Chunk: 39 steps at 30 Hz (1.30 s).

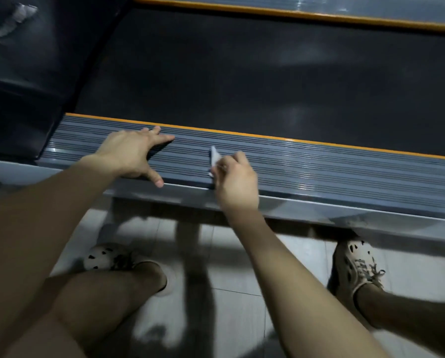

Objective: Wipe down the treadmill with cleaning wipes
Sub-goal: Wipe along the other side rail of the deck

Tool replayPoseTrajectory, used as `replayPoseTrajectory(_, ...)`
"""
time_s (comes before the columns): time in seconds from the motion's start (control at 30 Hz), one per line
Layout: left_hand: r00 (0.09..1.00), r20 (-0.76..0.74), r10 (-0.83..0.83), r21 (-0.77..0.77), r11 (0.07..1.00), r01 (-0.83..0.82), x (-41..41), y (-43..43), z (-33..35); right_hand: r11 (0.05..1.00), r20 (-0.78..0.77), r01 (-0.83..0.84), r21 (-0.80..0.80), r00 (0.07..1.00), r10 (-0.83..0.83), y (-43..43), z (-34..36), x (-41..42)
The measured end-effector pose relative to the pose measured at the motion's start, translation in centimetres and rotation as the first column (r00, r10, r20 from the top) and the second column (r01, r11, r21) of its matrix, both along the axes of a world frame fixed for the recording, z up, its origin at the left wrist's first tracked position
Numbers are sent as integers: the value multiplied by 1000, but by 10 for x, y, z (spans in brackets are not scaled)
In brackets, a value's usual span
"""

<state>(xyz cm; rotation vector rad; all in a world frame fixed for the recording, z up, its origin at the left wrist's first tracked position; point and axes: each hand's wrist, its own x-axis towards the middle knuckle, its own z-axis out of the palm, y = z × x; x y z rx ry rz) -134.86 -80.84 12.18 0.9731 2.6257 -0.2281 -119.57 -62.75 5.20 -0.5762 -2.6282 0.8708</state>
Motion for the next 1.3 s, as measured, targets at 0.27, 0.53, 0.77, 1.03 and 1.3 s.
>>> replayPoseTrajectory(0.27,1000,-17,14,-3,1000,-15,-4,-7,0,977,22,199,79,979,-201,102,0,66)
replayPoseTrajectory(0.53,999,-24,29,29,999,-28,2,-11,-5,991,-149,134,20,980,-130,-22,-19,14)
replayPoseTrajectory(0.77,998,-36,-44,33,998,45,-12,-1,-14,995,-92,93,24,992,-90,11,-12,34)
replayPoseTrajectory(1.03,988,-34,-151,19,988,151,-33,9,-36,851,-103,519,79,853,-511,55,-11,52)
replayPoseTrajectory(1.3,981,-33,-189,-6,982,189,-33,14,-28,993,-150,115,-8,982,-115,-1,-18,25)
